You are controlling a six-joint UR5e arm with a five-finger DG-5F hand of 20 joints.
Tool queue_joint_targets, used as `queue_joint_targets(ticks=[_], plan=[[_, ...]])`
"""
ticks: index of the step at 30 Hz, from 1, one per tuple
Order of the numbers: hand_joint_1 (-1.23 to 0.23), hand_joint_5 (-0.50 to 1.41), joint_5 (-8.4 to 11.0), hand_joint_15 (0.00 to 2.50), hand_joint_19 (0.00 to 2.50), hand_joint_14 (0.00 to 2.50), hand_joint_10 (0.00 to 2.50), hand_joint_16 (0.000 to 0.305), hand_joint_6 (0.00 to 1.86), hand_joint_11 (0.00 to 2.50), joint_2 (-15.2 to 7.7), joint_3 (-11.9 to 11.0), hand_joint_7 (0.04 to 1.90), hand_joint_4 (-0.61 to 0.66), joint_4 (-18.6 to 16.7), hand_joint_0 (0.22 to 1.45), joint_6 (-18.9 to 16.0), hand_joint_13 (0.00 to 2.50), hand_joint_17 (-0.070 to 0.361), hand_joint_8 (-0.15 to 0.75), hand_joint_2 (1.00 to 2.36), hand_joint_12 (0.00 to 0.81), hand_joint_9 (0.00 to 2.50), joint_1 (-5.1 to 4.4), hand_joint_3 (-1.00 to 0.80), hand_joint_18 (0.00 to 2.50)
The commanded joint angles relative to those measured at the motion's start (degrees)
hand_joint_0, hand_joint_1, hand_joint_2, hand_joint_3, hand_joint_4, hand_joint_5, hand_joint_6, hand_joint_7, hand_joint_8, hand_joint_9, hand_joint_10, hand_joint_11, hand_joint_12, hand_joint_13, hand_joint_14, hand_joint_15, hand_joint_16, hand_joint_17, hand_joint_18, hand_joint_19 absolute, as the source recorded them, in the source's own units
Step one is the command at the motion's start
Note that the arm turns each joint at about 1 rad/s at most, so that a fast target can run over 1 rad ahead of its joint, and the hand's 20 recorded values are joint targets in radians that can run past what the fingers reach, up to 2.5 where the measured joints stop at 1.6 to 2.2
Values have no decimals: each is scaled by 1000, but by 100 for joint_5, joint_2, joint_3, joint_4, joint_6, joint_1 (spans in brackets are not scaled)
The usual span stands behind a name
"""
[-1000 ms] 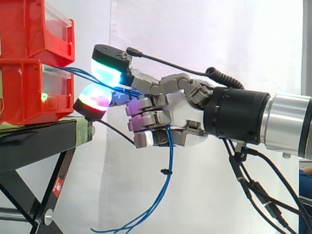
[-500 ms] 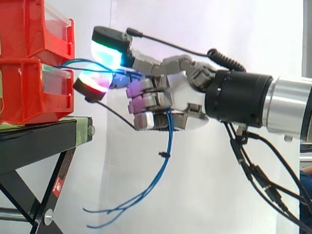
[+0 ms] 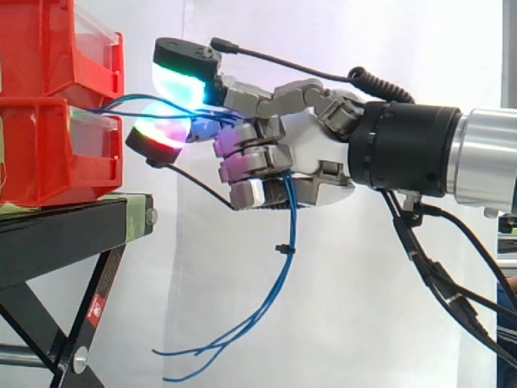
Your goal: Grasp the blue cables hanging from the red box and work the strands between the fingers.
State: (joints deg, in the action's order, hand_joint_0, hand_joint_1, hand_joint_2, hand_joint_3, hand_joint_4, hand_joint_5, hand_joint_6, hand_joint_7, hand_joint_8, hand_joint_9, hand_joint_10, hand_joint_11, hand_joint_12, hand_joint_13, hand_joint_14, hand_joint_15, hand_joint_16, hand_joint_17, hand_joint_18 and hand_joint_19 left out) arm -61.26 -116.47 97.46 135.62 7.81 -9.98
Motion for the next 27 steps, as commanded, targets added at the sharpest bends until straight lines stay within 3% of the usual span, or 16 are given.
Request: queue_joint_targets(ticks=[1,7,27], plan=[[-618,173,-8,1718,841,2500,2500,58,485,2500,1,1,1257,255,122,846,1,1246,130,426,1012,519,1017,-4,-696,1601],[-613,176,-61,1697,827,2500,2500,57,465,2500,1,1,1266,252,324,845,1,1234,129,424,1012,514,1015,-4,-698,1596],[-604,177,-79,1723,828,2500,2500,57,497,2500,1,-8,1261,256,316,853,62,1242,129,425,1013,516,1020,32,-699,1596]])
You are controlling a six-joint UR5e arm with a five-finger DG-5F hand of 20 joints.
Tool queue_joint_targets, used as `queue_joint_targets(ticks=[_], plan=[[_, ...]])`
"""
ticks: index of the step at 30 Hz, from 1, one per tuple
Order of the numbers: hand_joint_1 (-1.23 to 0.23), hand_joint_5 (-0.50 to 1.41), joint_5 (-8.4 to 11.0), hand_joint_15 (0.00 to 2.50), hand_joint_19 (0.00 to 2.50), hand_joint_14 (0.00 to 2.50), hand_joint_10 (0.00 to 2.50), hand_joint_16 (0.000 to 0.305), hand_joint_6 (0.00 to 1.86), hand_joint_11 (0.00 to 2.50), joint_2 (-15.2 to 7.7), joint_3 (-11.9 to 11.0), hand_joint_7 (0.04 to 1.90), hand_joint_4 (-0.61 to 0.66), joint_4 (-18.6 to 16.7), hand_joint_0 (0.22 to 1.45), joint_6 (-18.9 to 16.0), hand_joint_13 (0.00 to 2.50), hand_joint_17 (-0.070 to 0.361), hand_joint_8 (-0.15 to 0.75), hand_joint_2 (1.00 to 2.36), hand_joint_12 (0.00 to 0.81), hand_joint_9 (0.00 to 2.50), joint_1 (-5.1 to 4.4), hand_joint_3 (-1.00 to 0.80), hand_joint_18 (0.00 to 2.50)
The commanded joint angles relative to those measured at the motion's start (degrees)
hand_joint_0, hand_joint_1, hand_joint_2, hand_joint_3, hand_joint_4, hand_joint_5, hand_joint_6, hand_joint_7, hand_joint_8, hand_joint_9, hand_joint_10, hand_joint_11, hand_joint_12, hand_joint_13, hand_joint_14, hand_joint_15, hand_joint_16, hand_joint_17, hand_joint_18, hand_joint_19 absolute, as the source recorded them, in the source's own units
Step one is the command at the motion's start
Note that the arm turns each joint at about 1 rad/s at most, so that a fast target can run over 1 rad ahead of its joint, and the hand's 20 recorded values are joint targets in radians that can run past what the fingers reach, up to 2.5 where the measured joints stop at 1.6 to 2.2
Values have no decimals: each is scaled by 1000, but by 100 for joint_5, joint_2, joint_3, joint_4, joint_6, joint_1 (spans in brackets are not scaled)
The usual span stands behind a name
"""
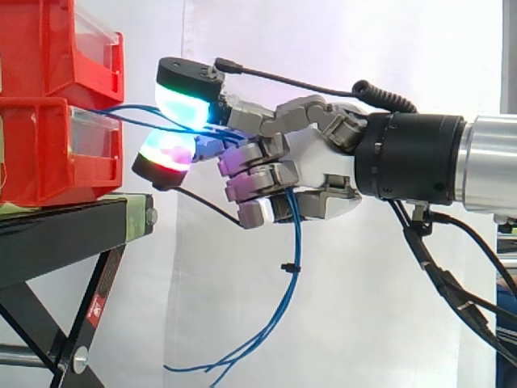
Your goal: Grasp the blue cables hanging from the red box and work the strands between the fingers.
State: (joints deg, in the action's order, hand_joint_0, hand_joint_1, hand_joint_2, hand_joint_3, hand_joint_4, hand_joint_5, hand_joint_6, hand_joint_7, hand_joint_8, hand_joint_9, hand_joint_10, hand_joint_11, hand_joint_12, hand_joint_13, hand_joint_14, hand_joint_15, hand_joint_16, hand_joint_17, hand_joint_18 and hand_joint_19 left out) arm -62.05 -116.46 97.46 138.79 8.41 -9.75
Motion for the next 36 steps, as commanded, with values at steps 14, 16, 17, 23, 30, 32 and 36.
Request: queue_joint_targets(ticks=[14,16,17,23,30,32,36], plan=[[-602,176,-9,1711,827,2500,2500,57,496,2500,53,-7,1262,250,-10,854,2,1243,128,425,1012,525,1020,8,-699,1594],[-602,176,0,1706,827,2500,2500,57,498,2500,53,-7,1261,256,-10,853,2,1243,128,431,1013,524,1022,17,-693,1594],[-602,176,0,1709,826,2500,2500,57,496,2500,70,-7,1268,257,-10,854,2,1239,128,425,1012,517,1020,17,-696,1594],[-603,176,0,1688,835,2500,2500,56,504,2500,62,-69,1259,250,-1,866,46,1239,127,427,1014,515,1018,26,-654,1592],[-611,173,0,1699,842,2500,2500,56,534,2500,62,-192,1261,244,16,887,257,1245,127,425,1019,520,1020,61,-451,1598],[-611,171,0,1696,831,2500,2500,57,543,2500,70,-192,1260,242,7,888,292,1248,128,428,1020,520,1020,61,-388,1606],[-614,168,0,1703,783,2500,2500,60,578,2500,70,-192,1232,239,16,893,345,1261,135,434,1020,523,1026,61,-311,1630]])
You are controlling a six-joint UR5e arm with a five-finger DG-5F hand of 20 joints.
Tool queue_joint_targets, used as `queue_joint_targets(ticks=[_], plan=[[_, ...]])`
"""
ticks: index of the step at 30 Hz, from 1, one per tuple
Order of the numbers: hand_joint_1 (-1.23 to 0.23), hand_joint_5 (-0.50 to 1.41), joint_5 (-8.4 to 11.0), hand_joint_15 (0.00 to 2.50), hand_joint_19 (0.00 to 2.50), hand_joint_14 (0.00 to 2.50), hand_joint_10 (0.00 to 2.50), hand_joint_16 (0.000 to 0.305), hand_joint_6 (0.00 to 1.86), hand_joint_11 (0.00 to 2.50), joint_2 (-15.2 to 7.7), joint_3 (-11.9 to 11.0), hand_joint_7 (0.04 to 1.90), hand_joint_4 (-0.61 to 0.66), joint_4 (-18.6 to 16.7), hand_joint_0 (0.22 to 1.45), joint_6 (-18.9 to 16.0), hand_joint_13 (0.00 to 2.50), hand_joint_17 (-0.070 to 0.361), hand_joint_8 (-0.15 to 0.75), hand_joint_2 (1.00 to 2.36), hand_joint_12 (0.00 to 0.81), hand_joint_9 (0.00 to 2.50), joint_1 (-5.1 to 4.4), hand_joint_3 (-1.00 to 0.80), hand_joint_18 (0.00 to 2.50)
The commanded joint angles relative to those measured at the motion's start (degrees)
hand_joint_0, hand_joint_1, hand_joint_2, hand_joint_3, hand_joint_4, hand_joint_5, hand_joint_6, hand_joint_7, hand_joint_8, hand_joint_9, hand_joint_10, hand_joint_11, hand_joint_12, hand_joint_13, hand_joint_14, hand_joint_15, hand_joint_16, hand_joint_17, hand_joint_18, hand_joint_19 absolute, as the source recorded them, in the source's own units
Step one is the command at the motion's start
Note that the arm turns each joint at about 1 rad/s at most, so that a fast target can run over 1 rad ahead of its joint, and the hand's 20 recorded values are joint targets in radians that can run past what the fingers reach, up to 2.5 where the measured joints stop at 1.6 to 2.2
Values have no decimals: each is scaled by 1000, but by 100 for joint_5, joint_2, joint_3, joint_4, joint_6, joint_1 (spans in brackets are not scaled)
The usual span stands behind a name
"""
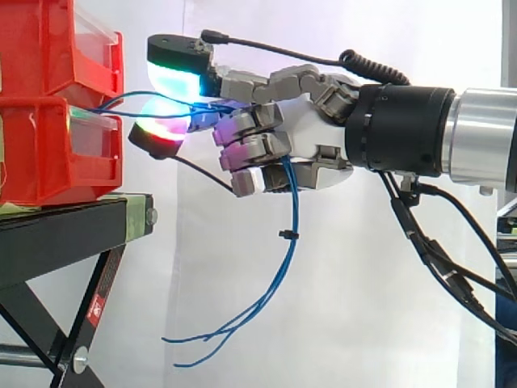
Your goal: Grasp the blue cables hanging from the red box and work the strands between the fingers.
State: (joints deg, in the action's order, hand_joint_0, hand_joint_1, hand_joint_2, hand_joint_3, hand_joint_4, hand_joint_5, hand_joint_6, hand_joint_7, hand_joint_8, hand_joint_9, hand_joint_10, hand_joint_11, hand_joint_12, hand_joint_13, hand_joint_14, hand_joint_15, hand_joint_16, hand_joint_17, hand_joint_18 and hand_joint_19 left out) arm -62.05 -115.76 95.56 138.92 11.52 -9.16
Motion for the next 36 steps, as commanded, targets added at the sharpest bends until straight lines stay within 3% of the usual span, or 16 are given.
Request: queue_joint_targets(ticks=[1,12,17,30,36], plan=[[-614,164,0,1689,778,2500,2500,60,598,2500,1,-2,1232,239,4,891,34,1264,136,428,1021,525,1024,2,-282,1635],[-626,149,-26,1693,762,2500,2500,65,726,2500,1,-2,1160,239,4,911,34,1281,147,430,1020,523,1033,2,-28,1685],[-630,151,-185,1679,790,2500,2500,65,751,2500,1,-2,1153,225,4,923,105,1278,145,406,1019,519,1031,2,32,1689],[-631,157,-299,1693,783,2500,2500,65,760,2500,1,-2,1147,219,4,957,113,1252,147,397,1016,511,1014,2,42,1685],[-637,155,-369,1723,856,2500,2500,63,728,2475,1,-2,1156,226,13,967,113,1224,142,398,1017,511,983,46,10,1640]])
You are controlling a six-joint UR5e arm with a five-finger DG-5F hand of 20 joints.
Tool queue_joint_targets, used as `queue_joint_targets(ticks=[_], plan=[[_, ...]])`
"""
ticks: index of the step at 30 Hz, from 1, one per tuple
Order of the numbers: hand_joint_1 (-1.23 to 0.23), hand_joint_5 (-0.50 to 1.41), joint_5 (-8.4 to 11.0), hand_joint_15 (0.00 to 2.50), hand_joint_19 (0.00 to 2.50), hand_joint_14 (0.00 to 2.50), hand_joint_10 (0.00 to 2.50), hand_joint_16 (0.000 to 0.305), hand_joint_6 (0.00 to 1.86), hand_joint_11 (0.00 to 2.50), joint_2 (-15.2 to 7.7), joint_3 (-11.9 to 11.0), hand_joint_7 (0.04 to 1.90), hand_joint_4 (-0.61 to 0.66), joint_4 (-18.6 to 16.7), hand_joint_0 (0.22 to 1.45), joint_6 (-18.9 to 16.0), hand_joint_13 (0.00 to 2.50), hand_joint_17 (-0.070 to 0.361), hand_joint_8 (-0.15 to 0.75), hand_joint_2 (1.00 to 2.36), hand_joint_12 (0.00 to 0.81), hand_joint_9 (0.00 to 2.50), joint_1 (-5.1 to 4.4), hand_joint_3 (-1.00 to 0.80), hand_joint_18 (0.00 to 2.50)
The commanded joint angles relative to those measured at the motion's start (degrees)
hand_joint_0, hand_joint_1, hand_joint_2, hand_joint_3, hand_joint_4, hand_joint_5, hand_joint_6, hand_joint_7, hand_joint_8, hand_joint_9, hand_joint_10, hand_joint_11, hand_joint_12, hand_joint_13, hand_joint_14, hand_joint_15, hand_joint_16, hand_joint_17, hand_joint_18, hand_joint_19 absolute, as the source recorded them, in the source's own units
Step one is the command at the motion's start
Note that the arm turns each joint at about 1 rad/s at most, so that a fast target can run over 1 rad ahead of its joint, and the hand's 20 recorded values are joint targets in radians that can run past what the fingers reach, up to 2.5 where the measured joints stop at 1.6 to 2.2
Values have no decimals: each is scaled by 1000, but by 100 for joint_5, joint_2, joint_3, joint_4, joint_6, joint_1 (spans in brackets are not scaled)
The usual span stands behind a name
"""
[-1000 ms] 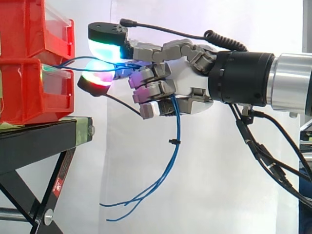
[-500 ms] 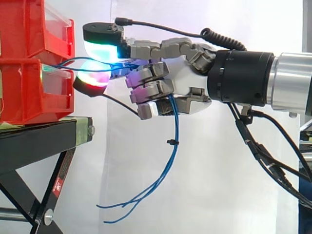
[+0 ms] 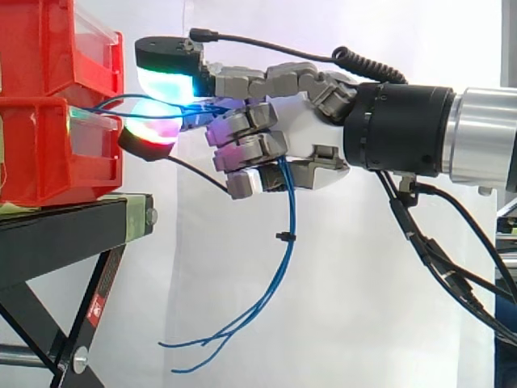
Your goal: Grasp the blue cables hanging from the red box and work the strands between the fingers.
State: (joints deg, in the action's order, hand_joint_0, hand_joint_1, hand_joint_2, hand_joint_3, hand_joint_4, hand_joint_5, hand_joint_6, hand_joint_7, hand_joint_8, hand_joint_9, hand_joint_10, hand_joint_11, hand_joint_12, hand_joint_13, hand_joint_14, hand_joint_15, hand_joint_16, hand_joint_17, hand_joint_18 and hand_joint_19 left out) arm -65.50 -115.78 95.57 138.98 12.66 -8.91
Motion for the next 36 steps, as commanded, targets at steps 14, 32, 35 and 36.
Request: queue_joint_targets(ticks=[14,32,35,36], plan=[[-736,135,-191,1679,855,2500,2500,62,771,2484,3,-3,1144,218,77,936,0,1186,140,404,1019,491,908,118,65,1613],[-694,365,-340,1671,851,2500,2500,63,252,2447,3,5,1361,238,77,950,703,1192,142,404,1016,484,897,267,134,1622],[-682,417,-376,1668,844,2500,2500,64,139,2422,3,5,1409,248,77,954,844,1193,144,399,1013,484,895,267,131,1625],[-680,420,-384,1666,829,2500,2500,63,134,2437,3,-3,1406,250,77,954,853,1193,143,401,1013,484,896,276,134,1627]])
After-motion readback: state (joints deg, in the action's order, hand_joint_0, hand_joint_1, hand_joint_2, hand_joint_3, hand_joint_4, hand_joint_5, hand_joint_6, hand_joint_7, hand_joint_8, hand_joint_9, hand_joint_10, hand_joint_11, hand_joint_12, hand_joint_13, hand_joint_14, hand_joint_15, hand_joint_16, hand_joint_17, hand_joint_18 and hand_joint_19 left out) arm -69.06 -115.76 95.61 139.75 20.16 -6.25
